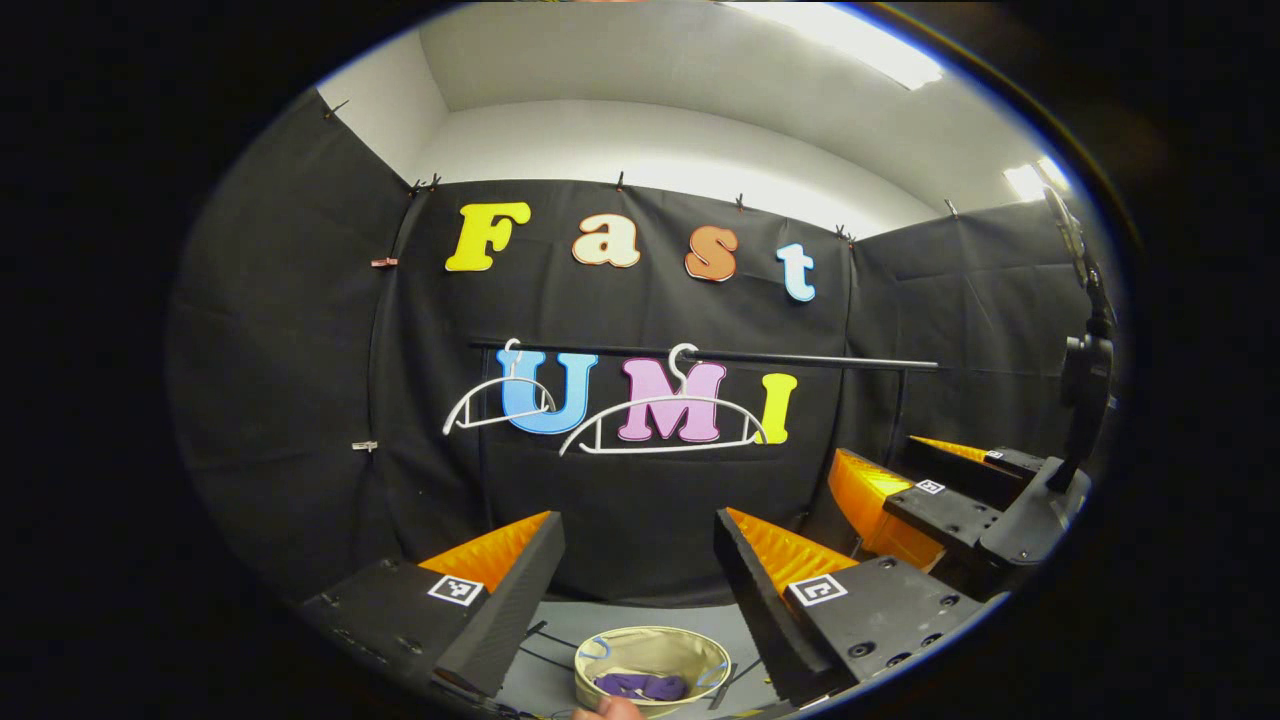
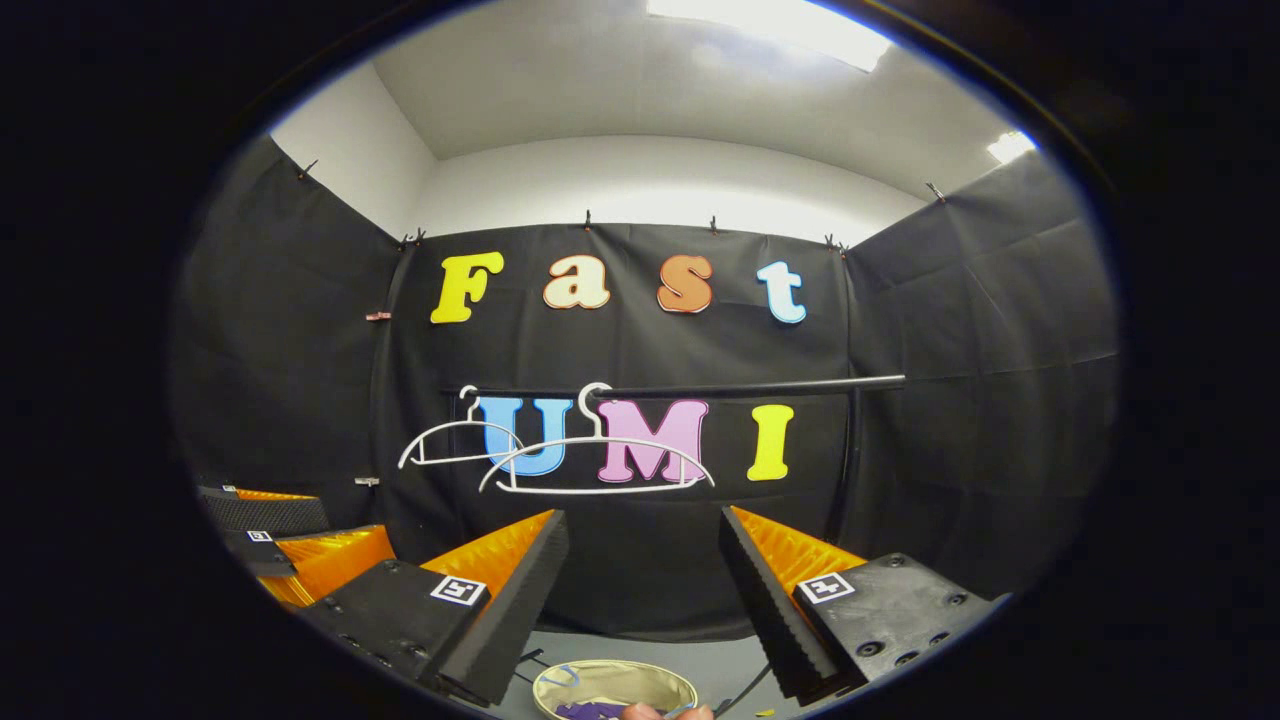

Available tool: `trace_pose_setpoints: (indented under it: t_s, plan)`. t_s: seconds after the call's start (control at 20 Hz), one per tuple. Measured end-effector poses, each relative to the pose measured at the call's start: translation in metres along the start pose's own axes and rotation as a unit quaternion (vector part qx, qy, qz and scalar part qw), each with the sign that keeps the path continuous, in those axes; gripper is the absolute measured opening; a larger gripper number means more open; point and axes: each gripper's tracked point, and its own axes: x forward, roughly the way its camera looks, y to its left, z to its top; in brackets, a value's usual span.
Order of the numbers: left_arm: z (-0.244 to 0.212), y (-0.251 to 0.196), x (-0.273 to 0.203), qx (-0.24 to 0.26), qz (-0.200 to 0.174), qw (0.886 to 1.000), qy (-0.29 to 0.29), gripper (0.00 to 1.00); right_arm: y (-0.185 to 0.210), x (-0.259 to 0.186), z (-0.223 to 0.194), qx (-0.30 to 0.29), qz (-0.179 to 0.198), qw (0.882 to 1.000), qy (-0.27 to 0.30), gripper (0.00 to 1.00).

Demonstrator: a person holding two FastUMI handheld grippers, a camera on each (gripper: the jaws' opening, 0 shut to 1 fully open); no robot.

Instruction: Grasp the clothes on the hanger with both hands and then place them into the laundry hamper below.

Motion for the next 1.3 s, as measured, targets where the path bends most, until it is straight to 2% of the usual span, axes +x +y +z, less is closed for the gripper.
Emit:
trace_pose_setpoints:
  t_s: [0.55, 1.3]
  plan:
    - [-0.003, -0.002, 0.003, 0.004, -0.004, 1.000, 0.004, 0.95, -0.001, 0.001, -0.009, 0.015, -0.003, 1.000, 0.011, 0.97]
    - [-0.006, -0.002, 0.004, 0.001, -0.005, 1.000, 0.007, 0.95, 0.002, 0.001, -0.010, 0.002, 0.004, 1.000, 0.010, 0.97]
